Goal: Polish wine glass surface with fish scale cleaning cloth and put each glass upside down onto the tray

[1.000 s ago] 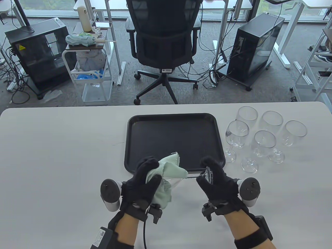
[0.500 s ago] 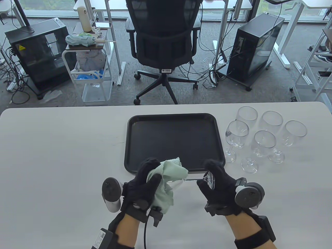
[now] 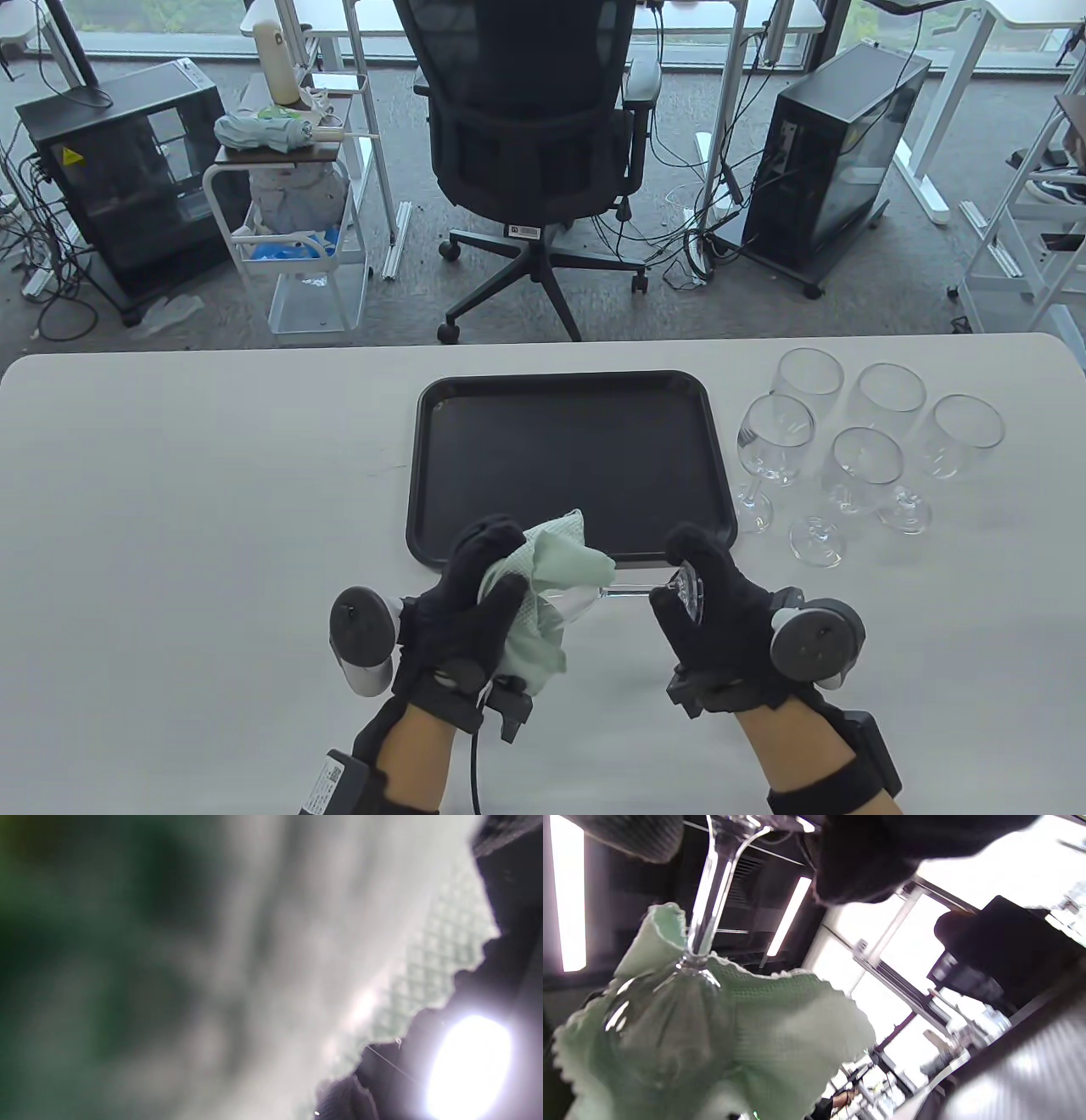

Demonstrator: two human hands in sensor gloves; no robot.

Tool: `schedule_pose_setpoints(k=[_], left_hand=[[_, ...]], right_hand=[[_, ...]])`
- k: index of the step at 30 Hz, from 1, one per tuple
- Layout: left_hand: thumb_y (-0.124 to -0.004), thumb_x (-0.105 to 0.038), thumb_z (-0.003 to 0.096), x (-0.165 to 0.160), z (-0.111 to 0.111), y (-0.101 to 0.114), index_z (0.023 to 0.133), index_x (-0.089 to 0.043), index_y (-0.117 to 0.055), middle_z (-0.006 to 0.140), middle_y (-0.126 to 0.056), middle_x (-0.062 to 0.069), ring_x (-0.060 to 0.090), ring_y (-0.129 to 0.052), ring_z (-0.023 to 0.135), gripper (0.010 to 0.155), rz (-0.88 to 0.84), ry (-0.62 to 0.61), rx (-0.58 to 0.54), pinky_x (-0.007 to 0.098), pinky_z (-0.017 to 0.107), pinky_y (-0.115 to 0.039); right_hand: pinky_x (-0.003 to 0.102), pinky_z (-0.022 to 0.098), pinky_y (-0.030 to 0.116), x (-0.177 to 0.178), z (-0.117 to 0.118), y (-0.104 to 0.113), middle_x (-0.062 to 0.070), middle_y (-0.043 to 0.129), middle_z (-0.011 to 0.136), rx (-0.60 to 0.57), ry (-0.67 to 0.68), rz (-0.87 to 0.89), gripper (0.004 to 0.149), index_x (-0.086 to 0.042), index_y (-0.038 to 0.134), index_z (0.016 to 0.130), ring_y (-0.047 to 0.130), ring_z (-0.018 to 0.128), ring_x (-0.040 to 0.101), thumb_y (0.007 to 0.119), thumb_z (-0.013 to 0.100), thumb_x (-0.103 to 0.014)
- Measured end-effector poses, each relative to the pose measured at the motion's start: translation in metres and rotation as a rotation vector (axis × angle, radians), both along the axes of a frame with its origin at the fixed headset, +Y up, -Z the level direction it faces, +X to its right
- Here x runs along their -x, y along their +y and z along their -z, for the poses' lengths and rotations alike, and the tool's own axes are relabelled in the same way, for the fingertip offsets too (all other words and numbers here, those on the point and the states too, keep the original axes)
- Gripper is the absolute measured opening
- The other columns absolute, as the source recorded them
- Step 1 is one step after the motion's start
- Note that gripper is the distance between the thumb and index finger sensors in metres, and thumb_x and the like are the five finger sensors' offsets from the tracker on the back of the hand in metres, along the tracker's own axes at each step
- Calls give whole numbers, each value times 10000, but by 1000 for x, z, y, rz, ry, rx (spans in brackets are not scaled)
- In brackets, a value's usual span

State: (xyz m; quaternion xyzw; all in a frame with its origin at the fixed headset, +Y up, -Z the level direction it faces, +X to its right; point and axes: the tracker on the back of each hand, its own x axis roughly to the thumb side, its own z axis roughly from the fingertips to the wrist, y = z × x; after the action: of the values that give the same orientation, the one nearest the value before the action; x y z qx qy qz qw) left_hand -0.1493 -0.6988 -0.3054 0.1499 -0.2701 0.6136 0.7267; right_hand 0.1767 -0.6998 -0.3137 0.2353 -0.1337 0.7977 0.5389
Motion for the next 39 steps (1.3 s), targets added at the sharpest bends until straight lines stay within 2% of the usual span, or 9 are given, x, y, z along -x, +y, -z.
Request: schedule_pose_setpoints(k=[2, 7, 9, 16, 24, 27, 30, 32, 39], left_hand=[[-740, -722, 496, 1, 0, -1, 1019, -399, -609, 1131, -557, 3, 339, -682, 978, 628, 21, 39, -30, 521, 457, -875], [-734, -706, 522, 4, 6, -10, 1026, -379, -620, 1129, -569, 23, 365, -689, 965, 611, -62, -20, 148, 533, 446, -877], [-727, -703, 536, 4, 7, -13, 1039, -375, -598, 1140, -540, 28, 369, -666, 977, 614, -93, -73, 197, 535, 461, -867], [-713, -730, 503, 0, 1, -4, 1034, -393, -582, 1146, -532, 7, 336, -654, 1001, 642, 24, 34, -6, 526, 529, -851], [-709, -708, 535, 5, 6, -9, 1037, -368, -599, 1136, -558, 27, 360, -679, 975, 616, -88, -66, 163, 537, 490, -866], [-711, -715, 528, 3, 4, -7, 1040, -371, -599, 1138, -554, 27, 358, -676, 979, 627, -68, -36, 127, 534, 492, -863], [-710, -721, 518, 1, 1, -4, 1041, -389, -583, 1153, -519, 12, 348, -638, 1008, 632, -24, -4, 27, 543, 522, -838], [-715, -721, 505, 3, 1, -4, 1020, -390, -617, 1133, -569, 9, 341, -689, 979, 621, 17, 65, 4, 528, 484, -868], [-712, -704, 534, 4, 8, -17, 1033, -367, -614, 1134, -569, 22, 363, -685, 973, 610, -98, -40, 204, 541, 479, -865]], right_hand=[[362, 175, 863, 0, 1, -2, 244, 650, 919, 46, 79, 31, 756, -247, 402, 1066, 922, 397, 315, 708, 505, -651], [411, 364, 917, 2, -11, 8, 205, 515, 1049, -502, -73, -335, 936, -228, 190, 1054, 922, 599, 343, 806, 466, -617], [399, 367, 921, 3, -15, 11, 197, 508, 1042, -574, -93, -347, 945, -242, 166, 1045, 921, 601, 333, 825, 467, -594], [332, 169, 858, 0, 4, -8, 206, 684, 901, -16, 50, 48, 720, -295, 446, 1049, 921, 390, 280, 724, 494, -659], [389, 367, 913, 4, -17, 15, 175, 487, 1055, -590, -101, -347, 920, -279, 153, 1052, 908, 605, 325, 799, 482, -602], [375, 326, 894, 4, -13, 8, 180, 545, 1009, -428, -60, -189, 811, -293, 275, 1058, 894, 560, 342, 796, 499, -565], [327, 191, 875, 2, 0, -3, 206, 659, 929, -46, 12, 16, 783, -241, 379, 1078, 926, 414, 283, 691, 501, -669], [377, 228, 859, 3, 2, -8, 229, 622, 951, 80, 92, 18, 800, -231, 354, 1086, 903, 452, 331, 710, 506, -652], [421, 382, 896, 4, -10, 4, 189, 483, 1052, -454, -49, -299, 955, -251, 146, 1049, 893, 617, 345, 790, 461, -639]])
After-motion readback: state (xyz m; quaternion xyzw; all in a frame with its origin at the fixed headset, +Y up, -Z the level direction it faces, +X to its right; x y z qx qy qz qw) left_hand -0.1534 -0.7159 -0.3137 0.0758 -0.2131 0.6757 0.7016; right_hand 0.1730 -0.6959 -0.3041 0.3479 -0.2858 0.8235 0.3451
